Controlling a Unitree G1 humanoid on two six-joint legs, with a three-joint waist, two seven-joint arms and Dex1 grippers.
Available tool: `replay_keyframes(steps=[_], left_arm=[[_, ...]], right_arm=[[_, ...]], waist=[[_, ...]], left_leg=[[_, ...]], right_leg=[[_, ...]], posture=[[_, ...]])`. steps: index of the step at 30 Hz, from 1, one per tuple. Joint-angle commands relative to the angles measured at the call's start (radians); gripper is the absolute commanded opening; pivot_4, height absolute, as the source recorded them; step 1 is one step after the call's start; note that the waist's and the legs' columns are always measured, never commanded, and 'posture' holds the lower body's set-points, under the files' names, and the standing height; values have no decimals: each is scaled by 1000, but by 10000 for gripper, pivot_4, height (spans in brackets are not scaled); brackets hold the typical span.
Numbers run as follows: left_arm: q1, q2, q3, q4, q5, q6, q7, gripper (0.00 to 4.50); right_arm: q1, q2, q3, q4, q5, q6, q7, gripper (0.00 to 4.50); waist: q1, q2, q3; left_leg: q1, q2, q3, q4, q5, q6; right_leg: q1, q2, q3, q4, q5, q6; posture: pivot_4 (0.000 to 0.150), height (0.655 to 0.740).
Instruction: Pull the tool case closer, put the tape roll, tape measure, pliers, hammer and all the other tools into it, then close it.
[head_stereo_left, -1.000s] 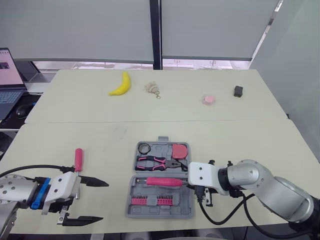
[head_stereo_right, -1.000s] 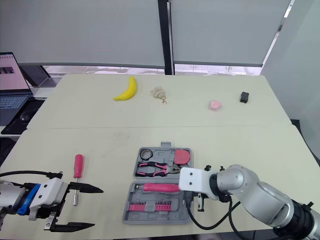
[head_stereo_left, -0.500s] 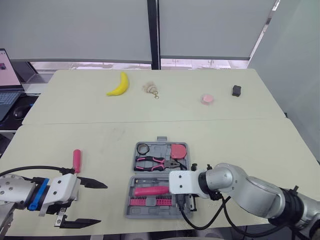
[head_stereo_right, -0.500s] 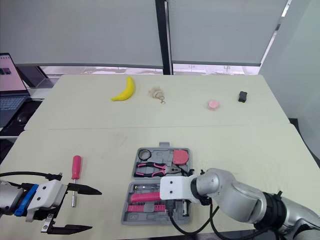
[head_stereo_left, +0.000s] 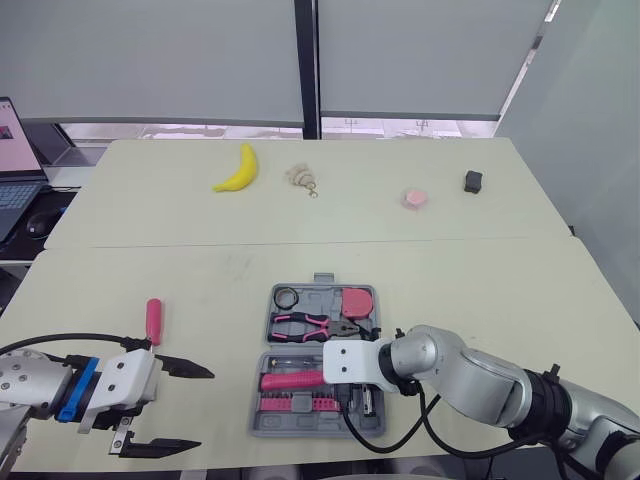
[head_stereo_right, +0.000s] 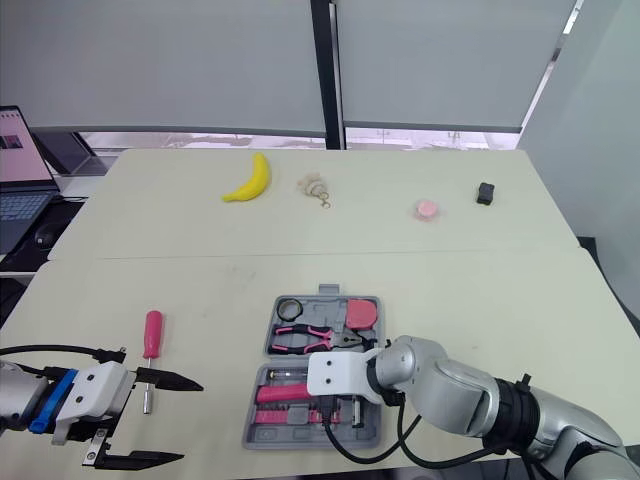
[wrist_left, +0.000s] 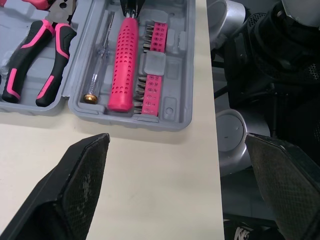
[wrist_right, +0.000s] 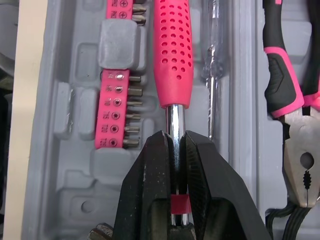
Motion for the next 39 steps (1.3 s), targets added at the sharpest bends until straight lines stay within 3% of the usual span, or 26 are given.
replay_keyframes(steps=[1,14,16,22,27,30,37,39], left_arm=[[4,2,8,-10,-3,-13,-9,45000],[7,-5,2,-17,1,-12,1,45000],[8,-7,1,-17,2,-14,3,45000],[10,-10,0,-17,3,-14,3,45000],[11,-12,1,-15,2,-15,3,45000],[16,-15,7,-16,-5,-12,2,45000],[20,-34,10,-15,-23,-11,-1,45000],[19,-36,8,-16,-23,-11,0,45000]], right_arm=[[-18,21,-1,-1,-16,-28,-2,2014],[1,25,-4,12,-16,-31,22,2014],[5,29,-14,6,-11,-29,22,9187],[2,46,-119,-59,66,-5,60,23145],[8,34,-213,-57,110,-119,93,23145],[42,21,-242,-29,131,-234,127,18412],[100,15,-182,112,47,-452,154,262],[103,26,-176,135,33,-465,155,262]], waist=[[0,0,0],[0,0,0],[0,0,0],[0,0,0],[0,0,0],[0,-1,0],[0,-1,0],[0,-1,0]], left_leg=[[0,0,0,0,0,0],[0,0,0,0,0,0],[0,0,0,0,0,0],[0,0,0,0,0,0],[0,0,0,0,0,0],[0,0,0,0,0,0],[0,0,0,0,0,0],[0,0,0,0,0,0]], right_leg=[[0,0,0,0,0,0],[0,0,0,0,0,0],[0,0,0,0,0,0],[0,0,0,0,0,0],[0,0,0,0,0,0],[1,0,0,0,0,0],[1,0,0,0,0,0],[1,0,0,0,0,0]], posture=[[1500,7400],[1500,7400],[1500,7400],[1500,7400],[1500,7400],[1500,7400],[1500,7400],[1500,7400]])
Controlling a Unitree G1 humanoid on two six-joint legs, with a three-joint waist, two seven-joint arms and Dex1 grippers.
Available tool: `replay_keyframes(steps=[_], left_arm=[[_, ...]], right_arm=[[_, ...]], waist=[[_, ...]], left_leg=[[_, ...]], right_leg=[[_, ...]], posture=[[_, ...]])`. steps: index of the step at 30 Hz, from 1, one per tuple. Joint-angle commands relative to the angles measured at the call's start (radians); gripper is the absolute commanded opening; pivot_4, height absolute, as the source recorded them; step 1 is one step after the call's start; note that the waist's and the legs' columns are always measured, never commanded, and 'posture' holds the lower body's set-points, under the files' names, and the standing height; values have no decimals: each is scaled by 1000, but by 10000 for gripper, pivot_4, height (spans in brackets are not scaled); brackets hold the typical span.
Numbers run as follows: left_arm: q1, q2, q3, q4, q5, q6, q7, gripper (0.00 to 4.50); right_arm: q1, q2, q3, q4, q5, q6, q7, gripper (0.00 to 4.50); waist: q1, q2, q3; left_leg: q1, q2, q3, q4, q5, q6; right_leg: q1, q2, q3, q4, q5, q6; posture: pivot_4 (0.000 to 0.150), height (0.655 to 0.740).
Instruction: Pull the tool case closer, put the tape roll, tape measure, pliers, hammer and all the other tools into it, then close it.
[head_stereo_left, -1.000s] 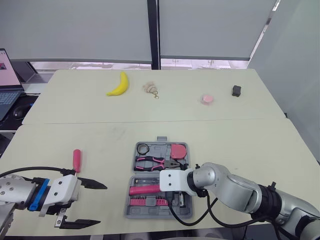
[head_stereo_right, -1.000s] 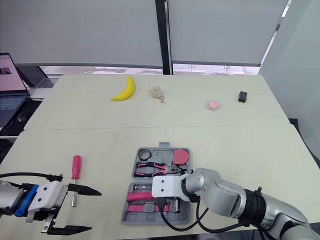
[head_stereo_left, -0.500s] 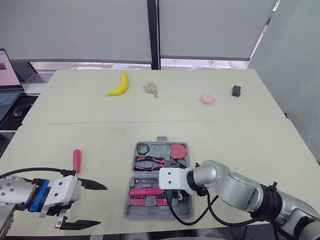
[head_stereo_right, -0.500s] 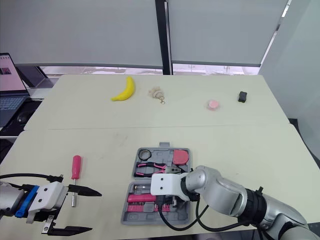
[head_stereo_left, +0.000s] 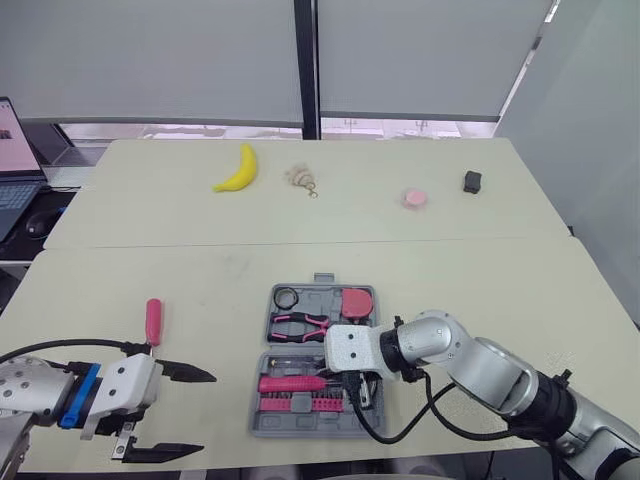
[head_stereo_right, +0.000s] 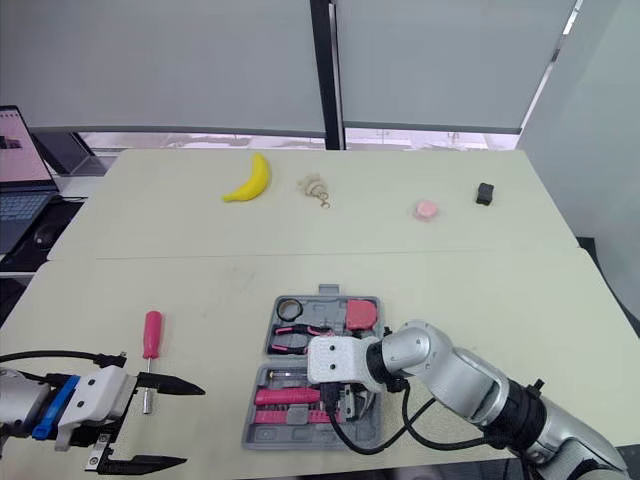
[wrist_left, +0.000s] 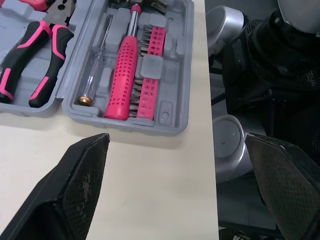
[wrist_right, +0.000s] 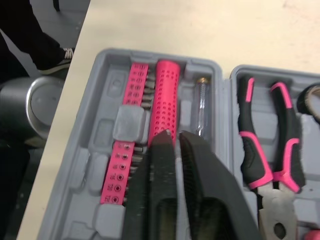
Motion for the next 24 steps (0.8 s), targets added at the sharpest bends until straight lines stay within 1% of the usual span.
replay_keyframes(steps=[1,10,15,20,24], left_arm=[[0,-6,7,-17,-14,-9,-1,45000],[-3,-16,-1,-28,-13,-1,7,45000],[-1,-14,-2,-49,-16,16,15,45000],[-5,-12,-2,-57,-17,26,21,45000],[-10,-18,3,-60,-28,49,33,45000]], right_arm=[[4,22,13,23,-36,-50,7,262],[35,53,82,128,-139,-83,13,262],[57,64,92,181,-182,-38,14,262],[71,66,96,214,-198,-10,30,262],[79,80,47,174,-171,-97,32,262]], waist=[[0,0,0],[1,0,0],[1,-2,-2],[1,-4,-5],[1,-6,-6]], left_leg=[[0,0,0,0,0,0],[0,0,0,0,0,0],[1,0,0,0,0,0],[3,2,0,0,0,0],[3,3,0,0,0,0]], right_leg=[[0,0,0,0,0,0],[0,0,0,0,0,0],[1,0,0,0,0,0],[2,1,0,0,0,-1],[1,2,0,0,-1,-3]], posture=[[1500,7400],[1500,7400],[1500,7400],[1500,7400],[1500,7400]])
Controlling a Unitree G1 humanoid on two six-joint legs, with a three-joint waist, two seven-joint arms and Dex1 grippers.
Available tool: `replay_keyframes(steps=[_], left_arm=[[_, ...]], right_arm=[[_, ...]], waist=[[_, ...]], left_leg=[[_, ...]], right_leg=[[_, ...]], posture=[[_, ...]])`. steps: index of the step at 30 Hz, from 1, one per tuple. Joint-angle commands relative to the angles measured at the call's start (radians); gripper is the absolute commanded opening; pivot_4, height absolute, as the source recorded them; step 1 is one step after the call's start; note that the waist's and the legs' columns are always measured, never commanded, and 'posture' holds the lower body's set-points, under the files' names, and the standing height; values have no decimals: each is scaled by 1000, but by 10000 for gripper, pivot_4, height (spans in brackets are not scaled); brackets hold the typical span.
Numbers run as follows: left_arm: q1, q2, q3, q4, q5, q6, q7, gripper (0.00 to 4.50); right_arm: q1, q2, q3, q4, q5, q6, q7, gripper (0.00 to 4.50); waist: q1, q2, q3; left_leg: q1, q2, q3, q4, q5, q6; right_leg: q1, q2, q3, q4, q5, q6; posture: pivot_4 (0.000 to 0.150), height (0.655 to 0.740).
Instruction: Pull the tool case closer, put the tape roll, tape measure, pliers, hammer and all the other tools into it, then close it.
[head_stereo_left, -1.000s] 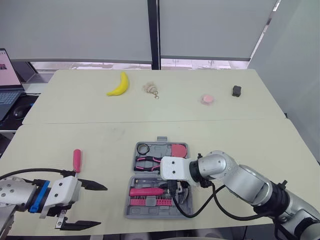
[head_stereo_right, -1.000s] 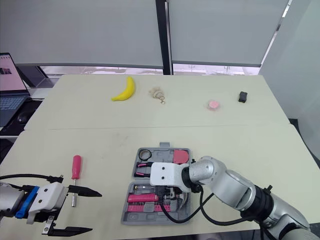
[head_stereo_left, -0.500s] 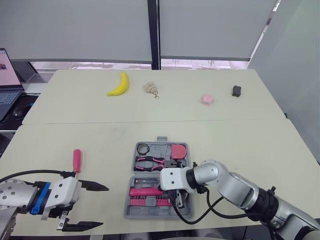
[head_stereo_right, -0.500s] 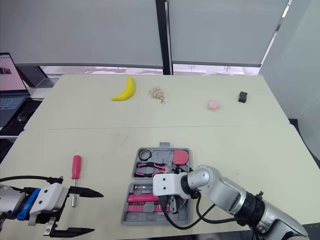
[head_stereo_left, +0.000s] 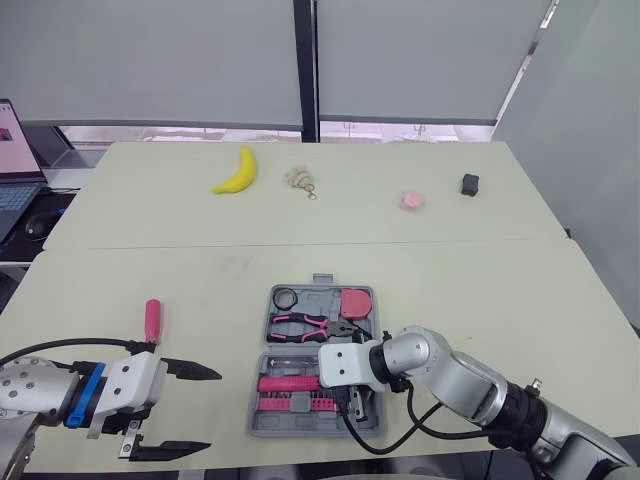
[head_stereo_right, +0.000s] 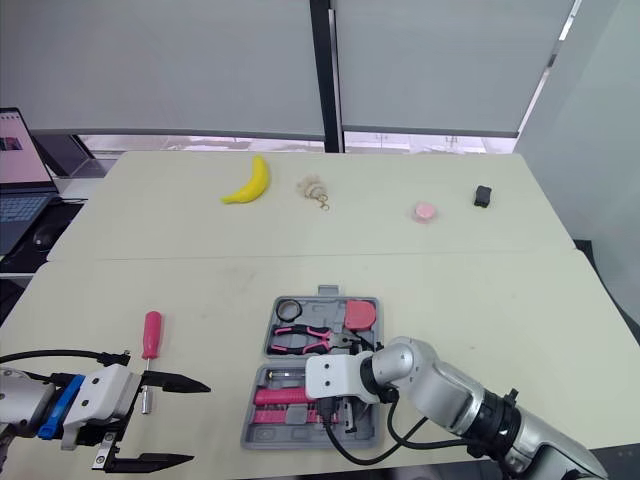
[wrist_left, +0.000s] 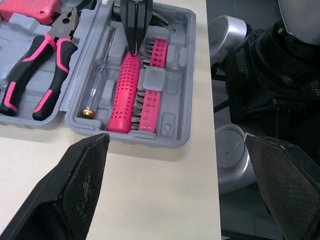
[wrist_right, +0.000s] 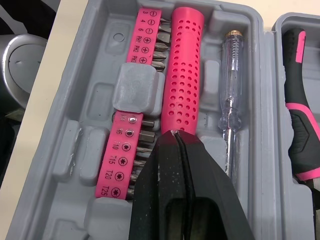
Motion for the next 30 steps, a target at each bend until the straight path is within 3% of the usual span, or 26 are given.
replay_keyframes(steps=[1,7,14,21,27,30], left_arm=[[-8,-7,5,-21,-30,22,11,45000],[-34,-50,17,-1,-50,63,77,45000],[-130,-111,68,190,2,85,256,45000],[-191,-157,226,471,4,120,481,45000],[-208,-182,354,656,-32,195,638,45000],[-201,-202,391,685,-47,232,687,45000]], right_arm=[[18,0,-22,0,2,-29,12,262],[32,-2,-193,-130,91,-42,8,262],[223,-212,-589,-287,201,-93,5,262],[529,-348,-1018,-213,268,-201,4,262],[686,-360,-1233,-105,261,-292,-8,262],[740,-341,-1270,-105,260,-323,-23,262]], waist=[[0,-1,0],[2,-1,0],[11,-1,0],[0,0,1],[-1,-1,0],[1,-2,0]], left_leg=[[0,1,0,0,0,0],[-2,3,1,0,0,0],[-3,4,0,0,0,-1],[-2,5,-1,-1,-1,-1],[0,6,0,-1,-1,-1],[0,6,0,-1,-1,-1]], right_leg=[[0,1,0,0,0,0],[0,3,0,0,1,0],[0,4,0,-1,1,-1],[1,4,1,-1,0,-2],[1,4,1,-1,1,-2],[1,3,1,-1,1,-2]], posture=[[1500,7400],[1500,7400],[1500,7400],[1500,7400],[1500,7400],[1500,7400]])
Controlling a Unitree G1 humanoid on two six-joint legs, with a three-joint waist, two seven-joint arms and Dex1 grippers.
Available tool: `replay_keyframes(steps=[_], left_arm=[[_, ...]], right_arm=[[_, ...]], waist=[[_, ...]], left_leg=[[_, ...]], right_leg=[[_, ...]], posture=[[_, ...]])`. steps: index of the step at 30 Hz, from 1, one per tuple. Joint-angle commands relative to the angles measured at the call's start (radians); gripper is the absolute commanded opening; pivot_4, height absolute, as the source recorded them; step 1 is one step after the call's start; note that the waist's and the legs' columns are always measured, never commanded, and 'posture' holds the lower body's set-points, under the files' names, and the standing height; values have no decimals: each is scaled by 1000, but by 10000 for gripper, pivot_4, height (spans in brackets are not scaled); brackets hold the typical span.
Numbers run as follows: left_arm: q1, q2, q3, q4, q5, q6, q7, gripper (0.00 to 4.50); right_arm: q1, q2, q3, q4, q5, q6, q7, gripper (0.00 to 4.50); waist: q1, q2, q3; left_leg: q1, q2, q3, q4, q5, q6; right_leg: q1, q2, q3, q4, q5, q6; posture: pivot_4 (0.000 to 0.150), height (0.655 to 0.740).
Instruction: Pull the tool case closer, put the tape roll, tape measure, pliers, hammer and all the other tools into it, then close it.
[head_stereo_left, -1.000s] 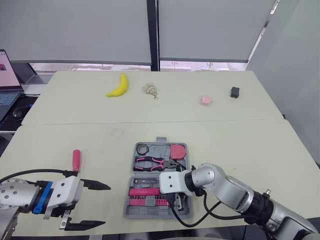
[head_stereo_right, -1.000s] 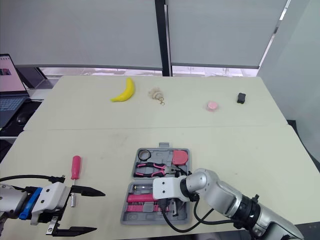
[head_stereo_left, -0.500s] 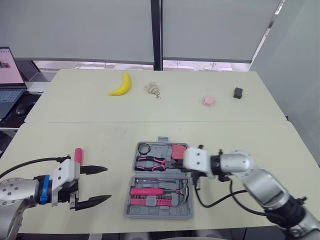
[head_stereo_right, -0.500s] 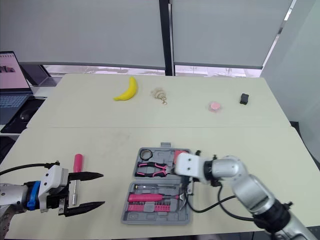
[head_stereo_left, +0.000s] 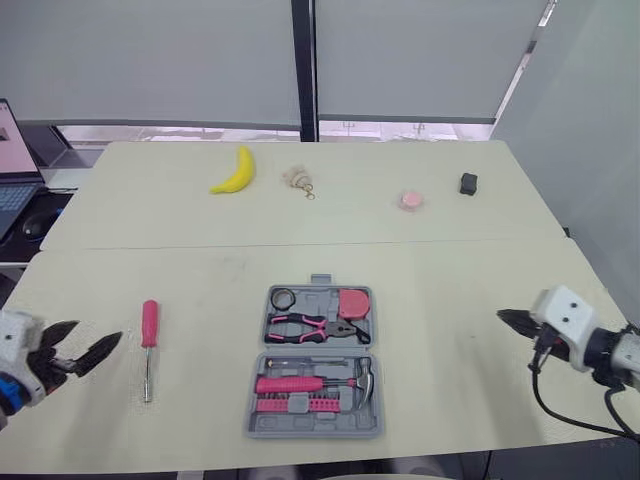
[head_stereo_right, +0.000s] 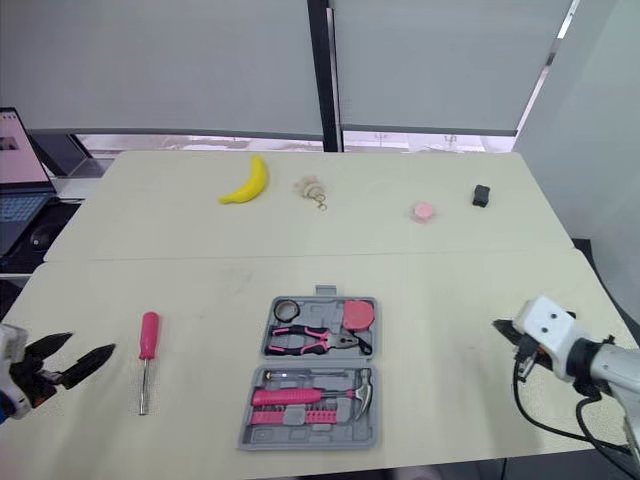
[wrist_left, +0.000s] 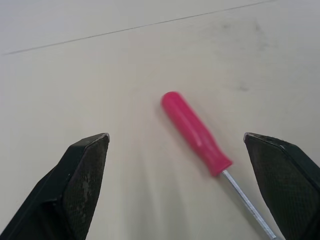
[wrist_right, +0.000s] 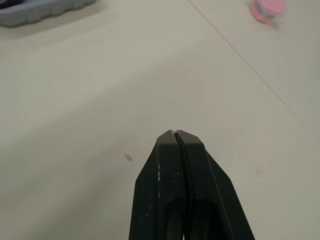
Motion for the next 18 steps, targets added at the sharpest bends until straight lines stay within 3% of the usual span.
replay_keyframes(steps=[1,10,13,18], left_arm=[[4,-14,63,25,-24,25,60,45000],[-4,-24,134,116,-50,34,141,45000],[-9,-13,154,141,-68,59,141,45000],[-1,-13,161,147,-67,66,139,45000]], right_arm=[[29,23,-57,-19,14,-42,-27,262],[89,126,-119,19,74,-47,-84,262],[88,121,-138,29,120,-35,-63,5336],[94,94,-141,50,141,-39,-33,18253]], waist=[[0,-1,-1],[1,-4,-3],[0,-4,-3],[1,-4,-3]], left_leg=[[0,0,0,0,0,0],[0,0,0,0,0,0],[1,0,0,0,0,0],[1,0,1,0,0,0]], right_leg=[[0,0,0,0,0,0],[0,-1,1,0,1,0],[1,-1,0,0,1,-1],[1,-1,0,0,1,-1]], posture=[[1500,7400],[1500,7400],[1500,7400],[1500,7400]])
